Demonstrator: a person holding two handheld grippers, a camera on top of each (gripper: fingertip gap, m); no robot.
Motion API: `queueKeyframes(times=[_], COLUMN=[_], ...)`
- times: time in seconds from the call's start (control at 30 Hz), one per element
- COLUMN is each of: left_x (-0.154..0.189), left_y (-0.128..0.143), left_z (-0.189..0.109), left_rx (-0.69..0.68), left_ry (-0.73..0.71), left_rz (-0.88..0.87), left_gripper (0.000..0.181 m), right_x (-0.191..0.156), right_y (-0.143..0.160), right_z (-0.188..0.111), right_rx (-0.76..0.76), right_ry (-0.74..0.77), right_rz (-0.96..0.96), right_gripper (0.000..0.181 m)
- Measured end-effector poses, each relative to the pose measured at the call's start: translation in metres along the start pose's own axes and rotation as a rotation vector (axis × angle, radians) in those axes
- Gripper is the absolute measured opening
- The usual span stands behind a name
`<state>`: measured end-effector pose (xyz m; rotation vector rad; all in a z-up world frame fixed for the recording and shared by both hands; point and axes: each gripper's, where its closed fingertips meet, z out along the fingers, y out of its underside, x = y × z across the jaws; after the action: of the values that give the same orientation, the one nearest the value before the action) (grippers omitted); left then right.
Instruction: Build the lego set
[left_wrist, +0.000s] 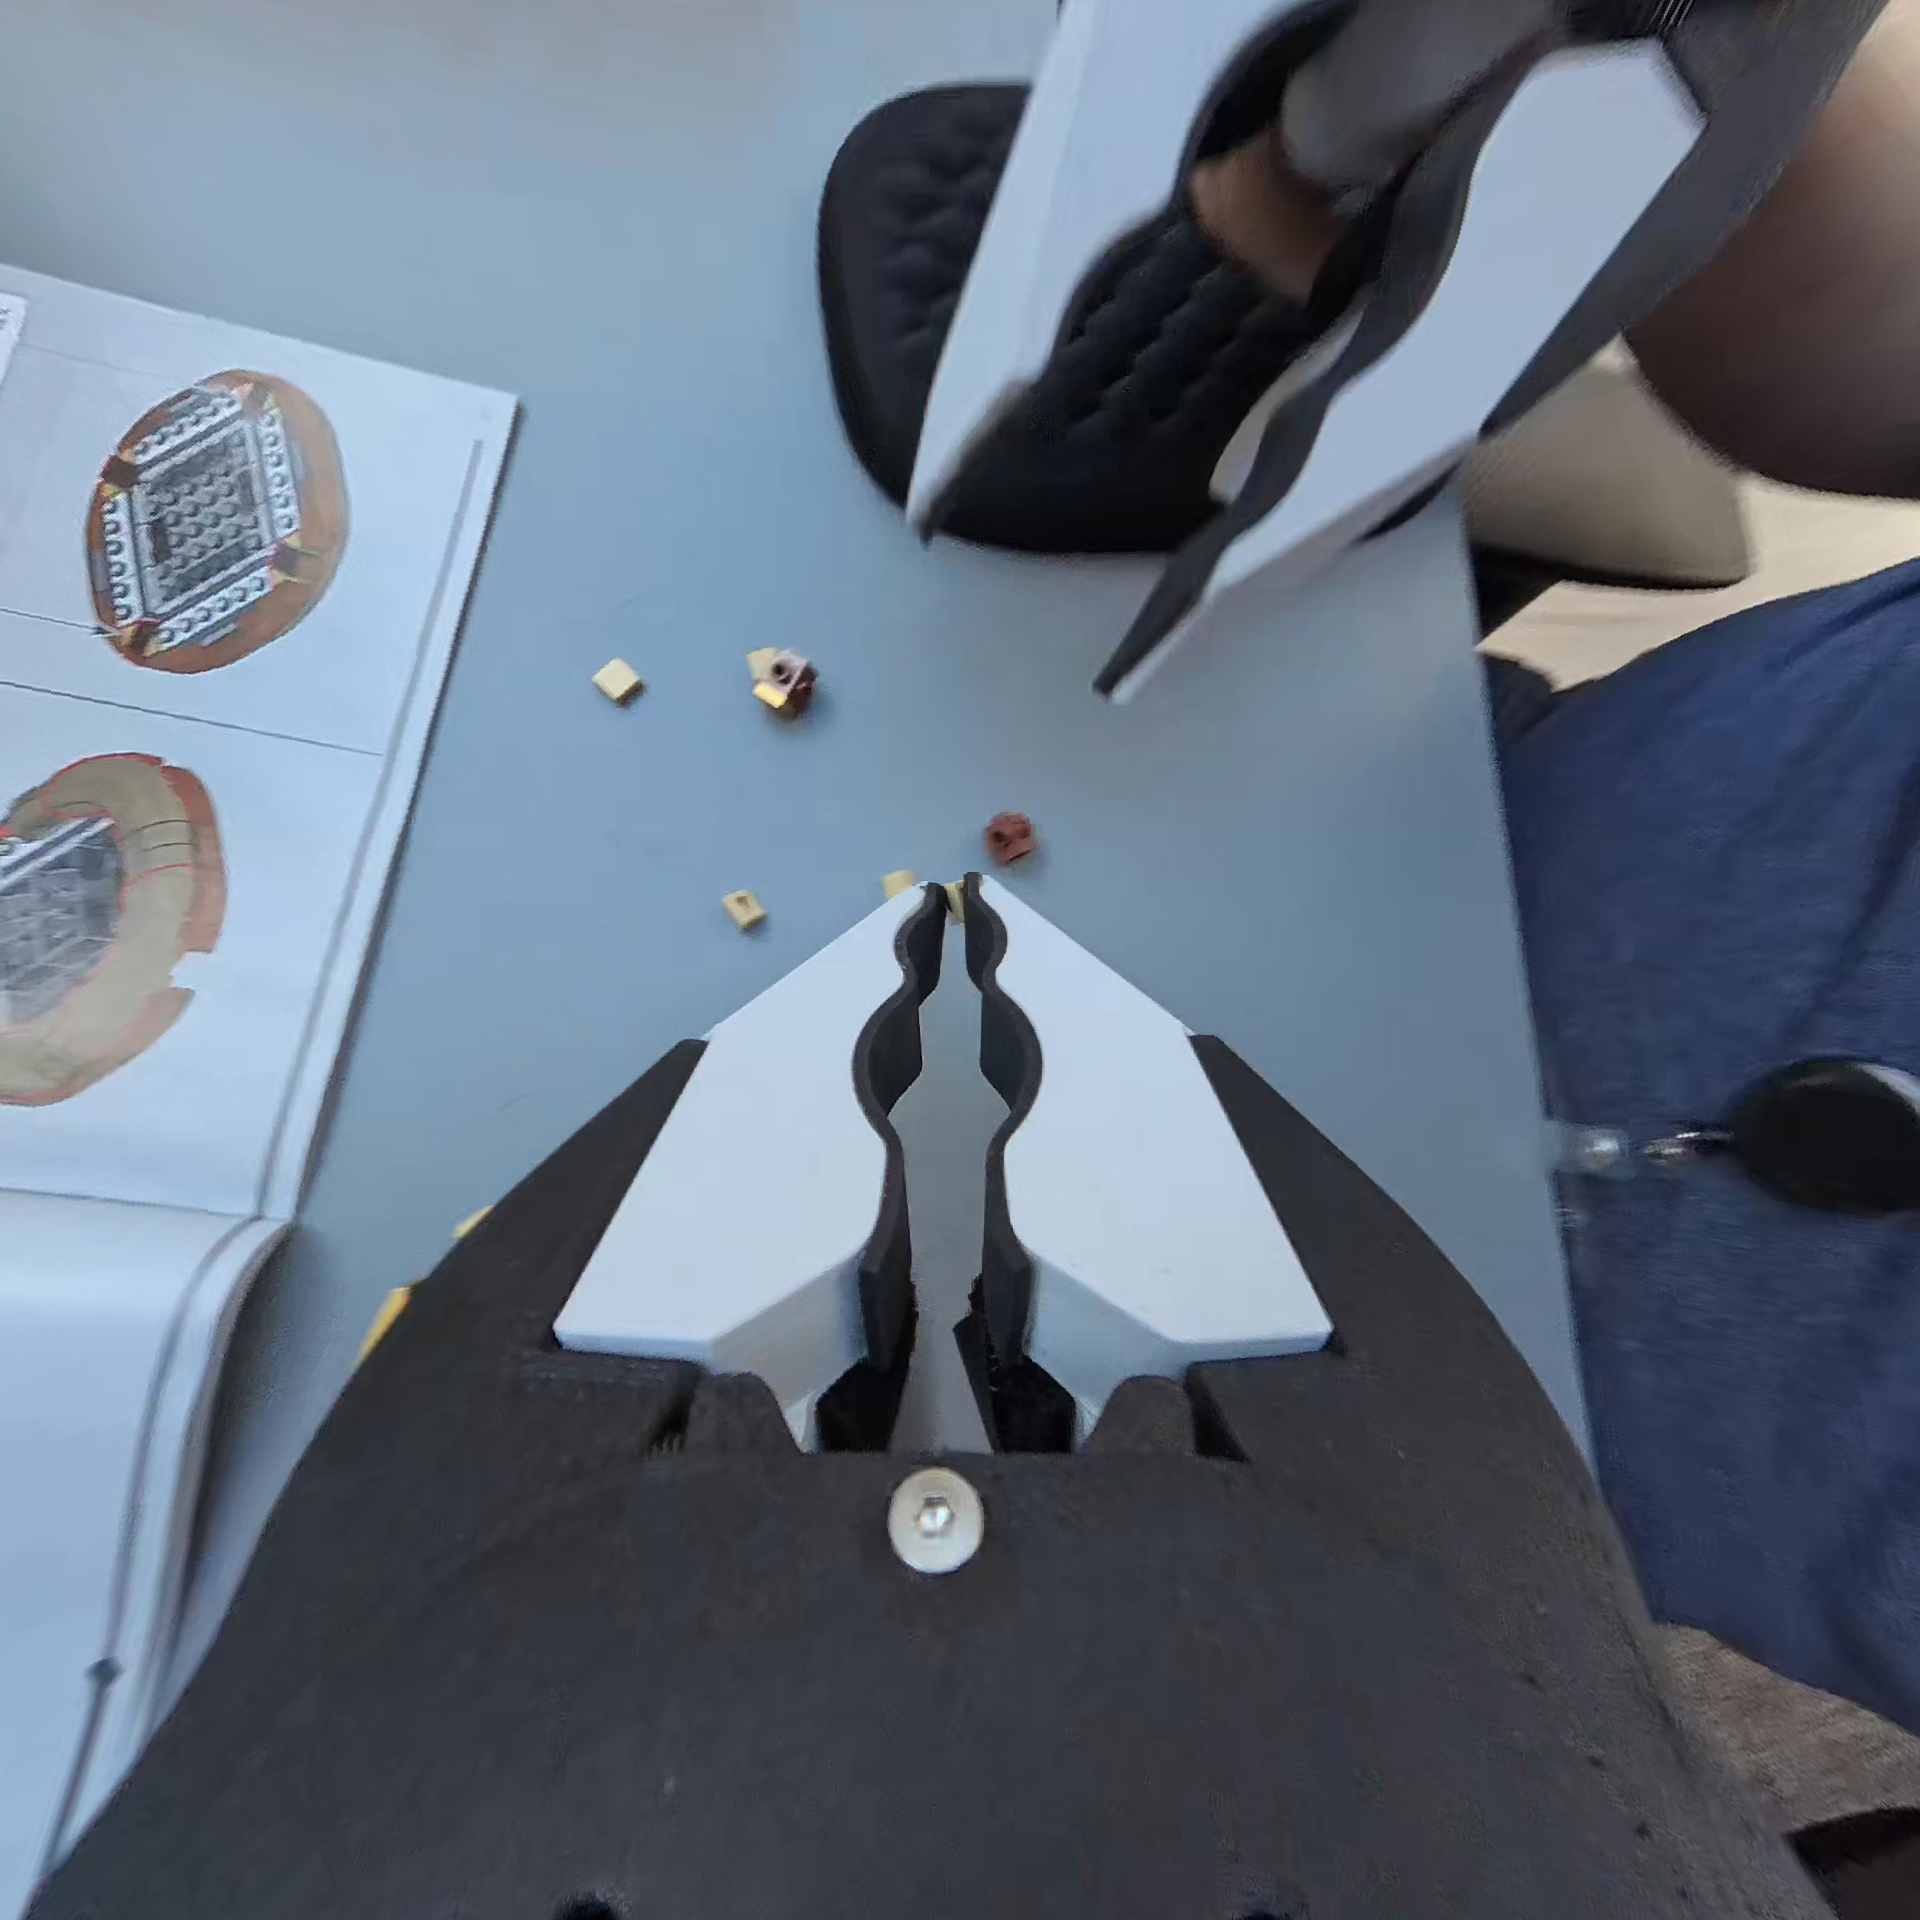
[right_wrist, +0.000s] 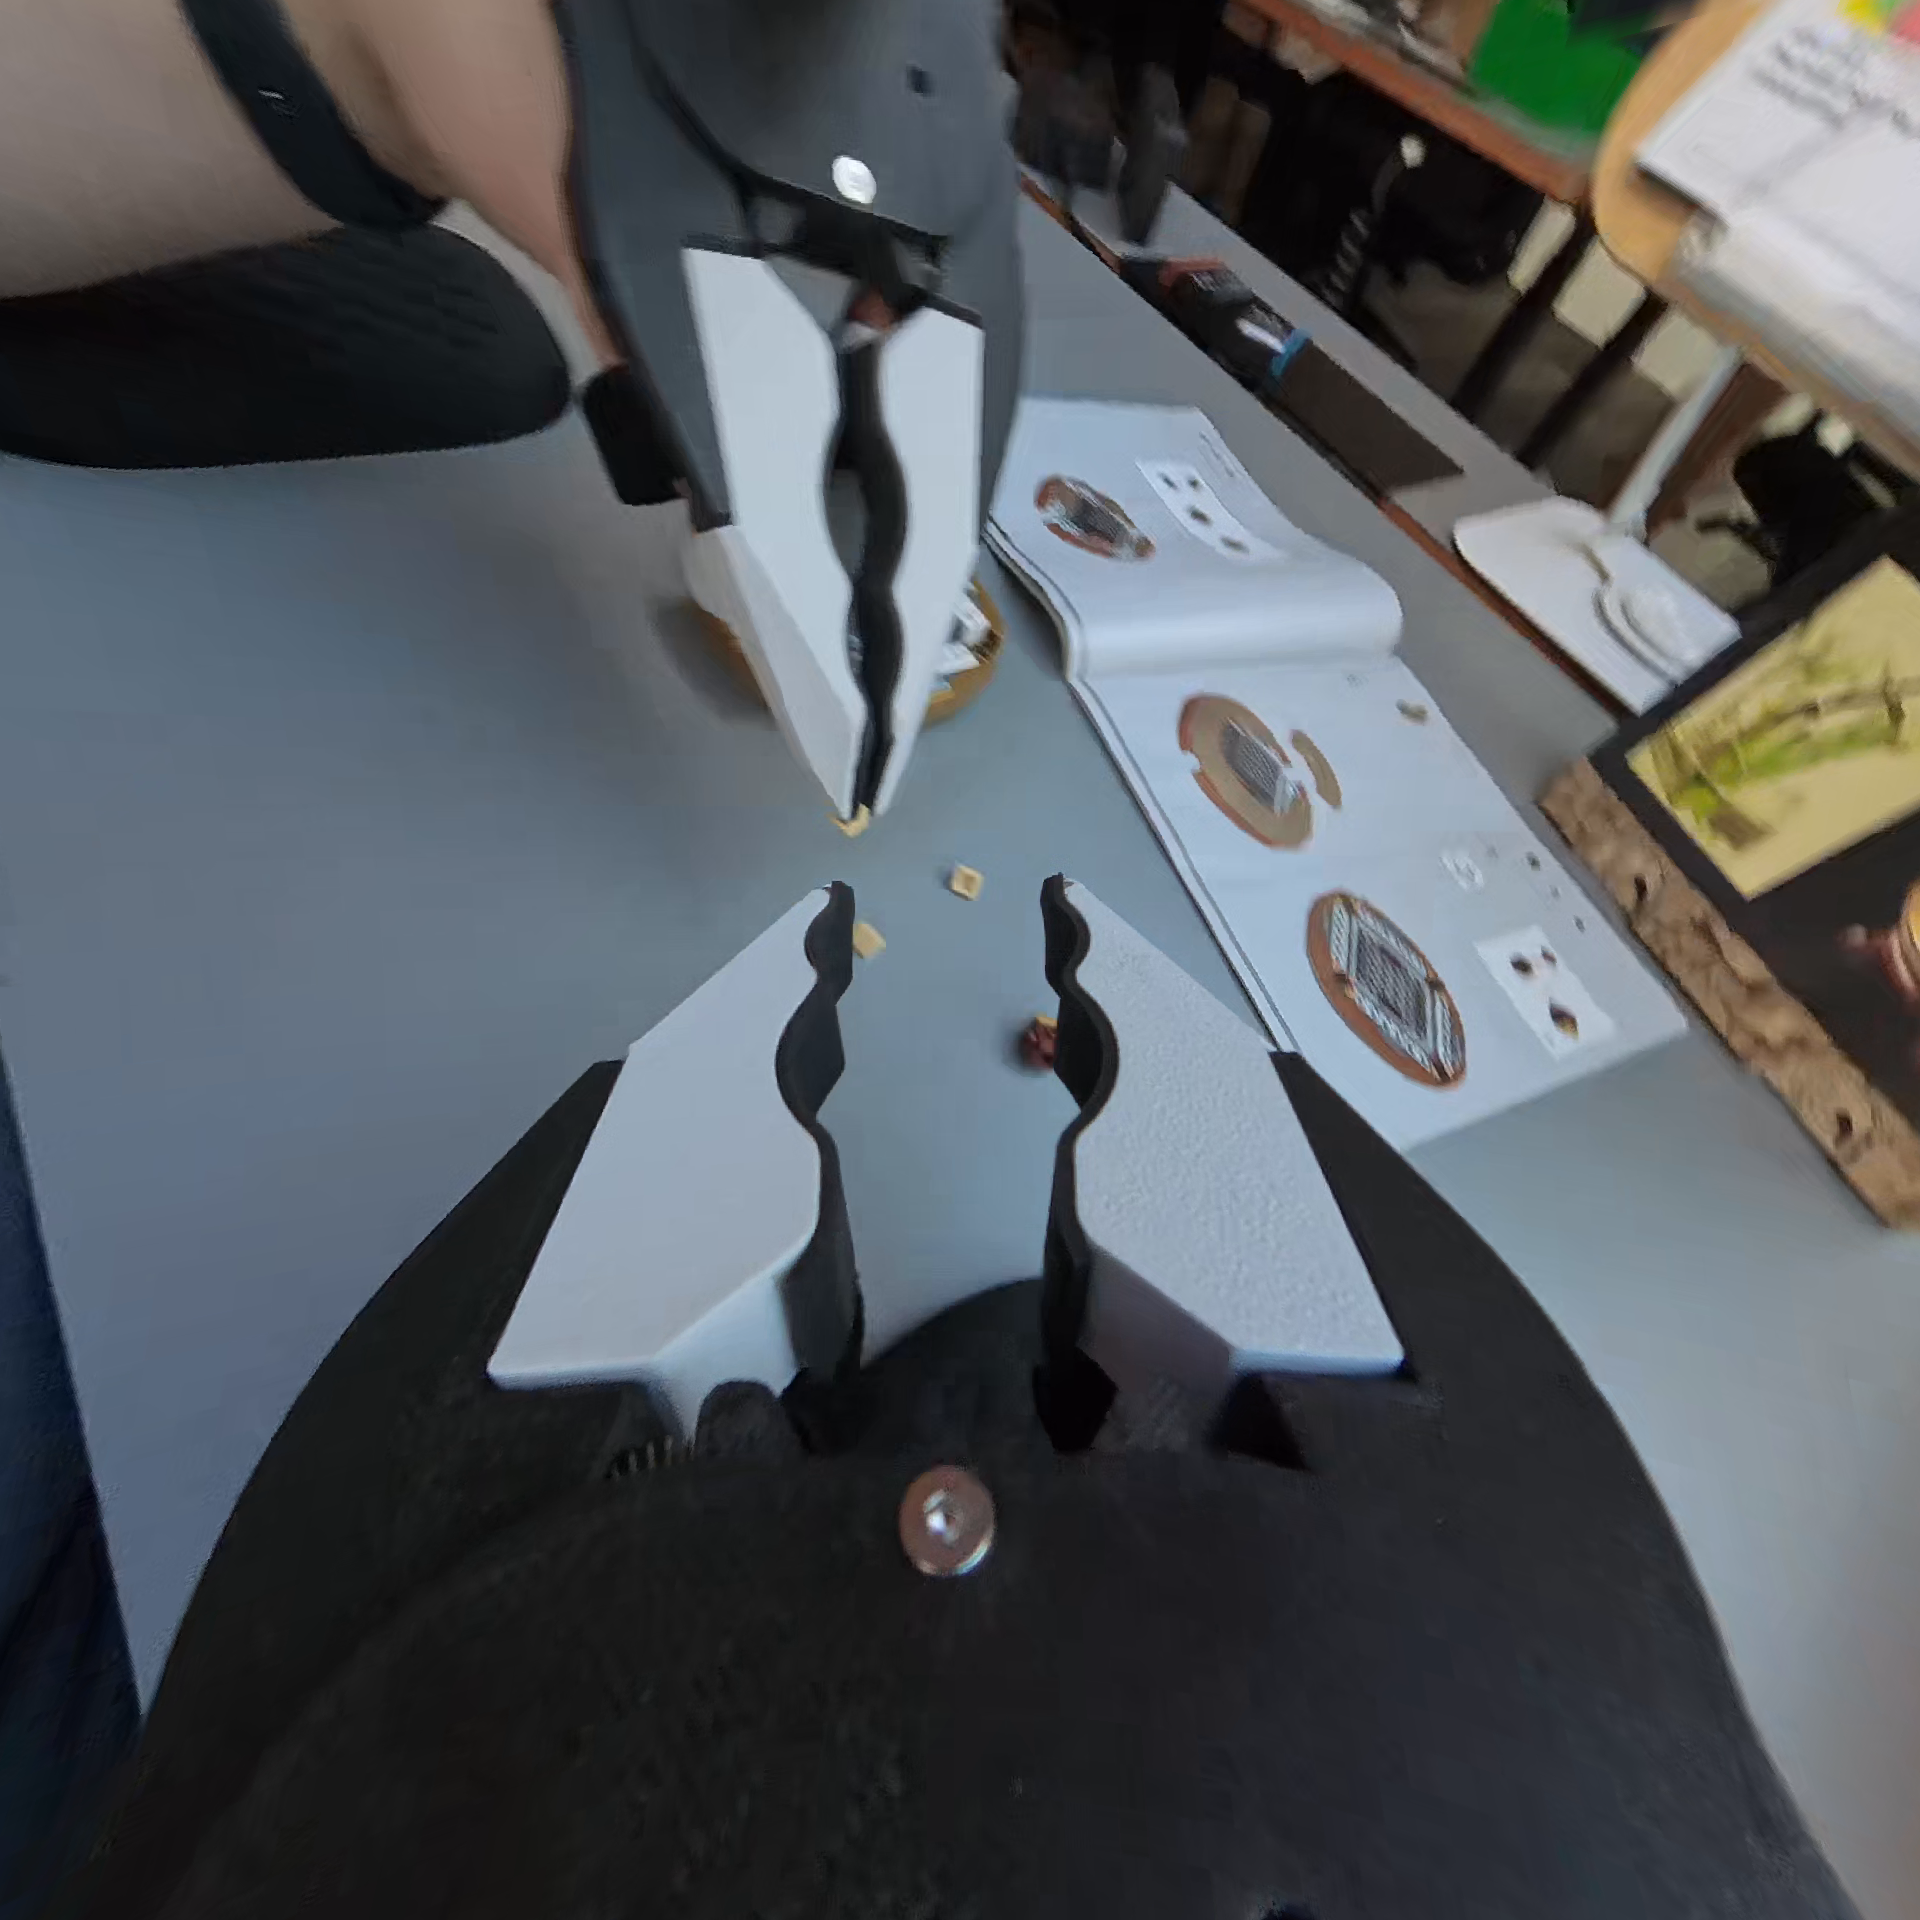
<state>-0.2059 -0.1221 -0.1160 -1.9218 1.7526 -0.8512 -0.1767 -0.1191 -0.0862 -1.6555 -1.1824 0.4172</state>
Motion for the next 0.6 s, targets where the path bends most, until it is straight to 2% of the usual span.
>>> queueKeyframes(times=[0.17,0.23,0.27,0.37,0.6], left_x=[0.039,0.049,0.050,0.047,0.032], left_y=[-0.024,-0.028,-0.026,-0.021,-0.027], left_z=[-0.026,-0.035,-0.037,-0.038,-0.042], left_rx=[0.180,0.211,0.206,0.183,0.267], left_ry=[0.238,0.350,0.358,0.341,0.318], left_rz=[-0.307,-0.406,-0.427,-0.463,-0.577], left_gripper=[0.002,0.002,0.001,0.002,0.002], right_x=[-0.038,-0.049,-0.052,-0.047,-0.035], right_y=[-0.034,-0.039,-0.042,-0.039,-0.046], right_z=[0.002,0.004,0.005,0.012,0.016], right_rx=[0.115,0.119,0.119,0.062,0.076], right_ry=[-0.021,-0.039,-0.039,-0.025,0.030], right_rz=[-0.278,-0.347,-0.362,-0.329,-0.091], right_gripper=[0.032,0.027,0.025,0.022,0.012])
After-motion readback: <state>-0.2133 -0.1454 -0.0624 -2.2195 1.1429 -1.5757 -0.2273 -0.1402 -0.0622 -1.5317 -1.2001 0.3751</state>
